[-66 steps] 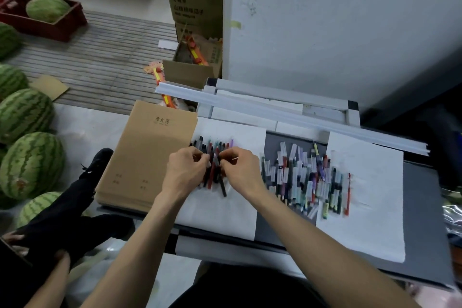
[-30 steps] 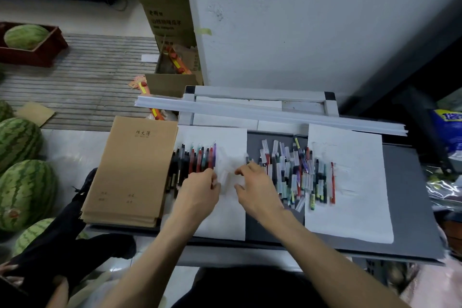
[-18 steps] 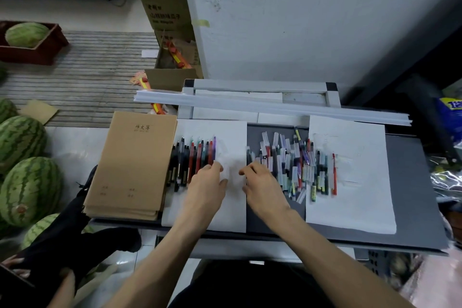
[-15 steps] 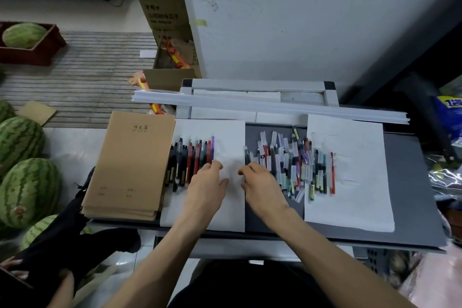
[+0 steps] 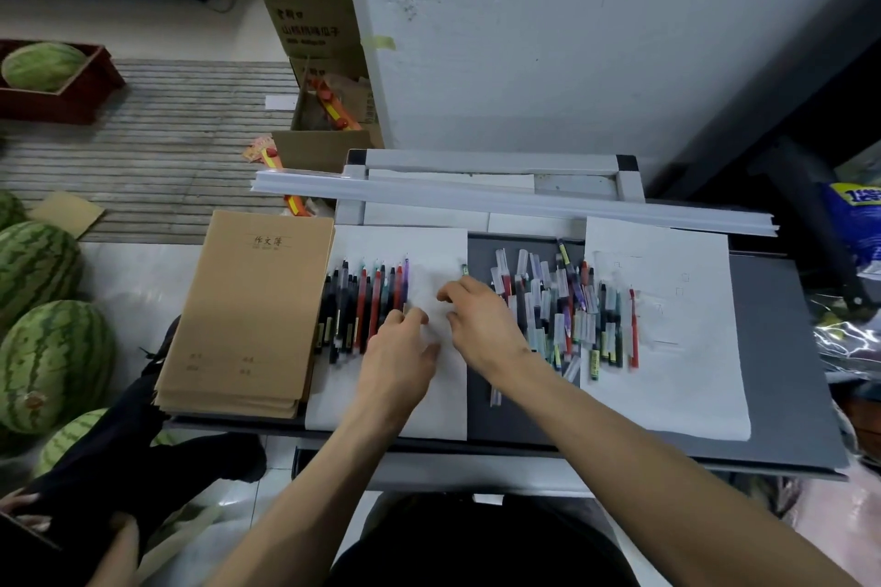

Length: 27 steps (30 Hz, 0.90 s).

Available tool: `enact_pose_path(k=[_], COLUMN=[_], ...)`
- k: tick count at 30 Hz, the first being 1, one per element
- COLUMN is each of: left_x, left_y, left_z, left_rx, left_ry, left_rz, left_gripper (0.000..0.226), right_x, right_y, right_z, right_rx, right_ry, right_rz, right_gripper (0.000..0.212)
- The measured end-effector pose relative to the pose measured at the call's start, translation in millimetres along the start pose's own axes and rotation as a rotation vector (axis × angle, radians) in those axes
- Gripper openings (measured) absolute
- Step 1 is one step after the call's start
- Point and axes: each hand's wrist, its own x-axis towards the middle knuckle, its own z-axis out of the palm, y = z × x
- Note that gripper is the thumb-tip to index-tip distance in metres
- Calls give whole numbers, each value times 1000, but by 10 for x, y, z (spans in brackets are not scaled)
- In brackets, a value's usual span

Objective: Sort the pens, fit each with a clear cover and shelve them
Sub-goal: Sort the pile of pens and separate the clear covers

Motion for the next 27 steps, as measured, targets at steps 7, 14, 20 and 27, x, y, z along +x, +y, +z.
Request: enact_pose_path(k=[7,14,20,27], left_x=[-49,-27,-29,-67], left_y=[108,191,129,77], left_z=[21,28,7,-24], left_rx=[-21,22,23,90], left_ry=[30,67,26,14], left_rz=[3,-51,-37,-53], left_gripper=[48,42,31,29], right_x=[195,347,352,341], right_y=[-149,-266,-264,-262], right_z=[-53,-143,-128,-72], right_rx=[55,-112,-181,-155], right_ry=[26,-93,-101,-64], right_rz=[25,-4,18,81], right_gripper=[33,51,26,23])
